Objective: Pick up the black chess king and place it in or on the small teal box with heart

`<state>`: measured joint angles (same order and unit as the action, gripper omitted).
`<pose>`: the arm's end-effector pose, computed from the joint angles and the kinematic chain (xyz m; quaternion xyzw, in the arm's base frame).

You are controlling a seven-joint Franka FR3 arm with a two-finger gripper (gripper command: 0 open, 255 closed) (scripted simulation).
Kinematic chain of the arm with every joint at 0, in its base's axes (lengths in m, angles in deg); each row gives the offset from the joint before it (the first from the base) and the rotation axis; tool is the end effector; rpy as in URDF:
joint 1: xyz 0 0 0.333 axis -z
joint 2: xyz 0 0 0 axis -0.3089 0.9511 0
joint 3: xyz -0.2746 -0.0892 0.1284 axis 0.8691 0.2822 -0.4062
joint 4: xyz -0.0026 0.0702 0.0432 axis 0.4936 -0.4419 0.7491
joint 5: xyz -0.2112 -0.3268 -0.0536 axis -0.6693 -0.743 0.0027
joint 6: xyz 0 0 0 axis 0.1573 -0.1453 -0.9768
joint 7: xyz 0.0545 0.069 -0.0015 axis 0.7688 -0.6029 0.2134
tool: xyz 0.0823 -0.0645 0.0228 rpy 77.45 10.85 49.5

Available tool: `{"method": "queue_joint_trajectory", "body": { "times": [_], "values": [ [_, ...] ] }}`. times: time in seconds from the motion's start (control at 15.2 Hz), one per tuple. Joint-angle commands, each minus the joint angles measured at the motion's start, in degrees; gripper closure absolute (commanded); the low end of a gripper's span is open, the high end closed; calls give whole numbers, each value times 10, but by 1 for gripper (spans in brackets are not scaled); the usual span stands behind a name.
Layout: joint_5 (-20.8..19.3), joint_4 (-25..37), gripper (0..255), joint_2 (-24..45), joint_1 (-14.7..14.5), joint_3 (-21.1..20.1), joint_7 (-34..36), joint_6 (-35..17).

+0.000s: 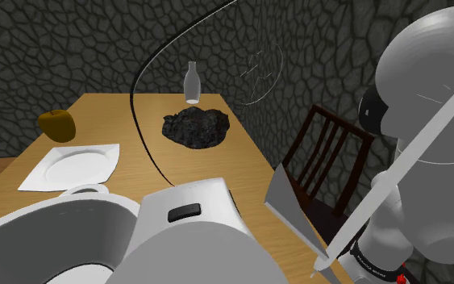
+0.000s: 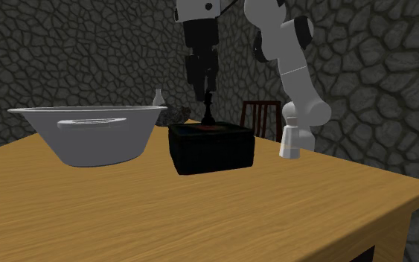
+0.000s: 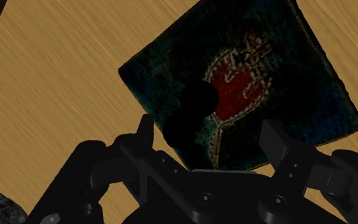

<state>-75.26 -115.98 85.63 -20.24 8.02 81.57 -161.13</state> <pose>0.1689 0.5790 0.5514 0.9818 0.1013 0.0295 0.1579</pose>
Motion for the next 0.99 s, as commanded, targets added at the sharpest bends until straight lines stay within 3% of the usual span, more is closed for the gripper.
{"method": "queue_joint_trajectory", "body": {
  "times": [0.0, 0.13, 0.4, 0.92],
  "values": [
    [0, 0, 0, 0, 0, 0, 0, 0],
    [0, 0, 0, 0, 0, 0, 0, 0],
    [-46, 163, 0, 66, -75, 8, 5, 107],
    [-45, 163, 0, 66, -75, 9, 5, 107]
  ]
}}
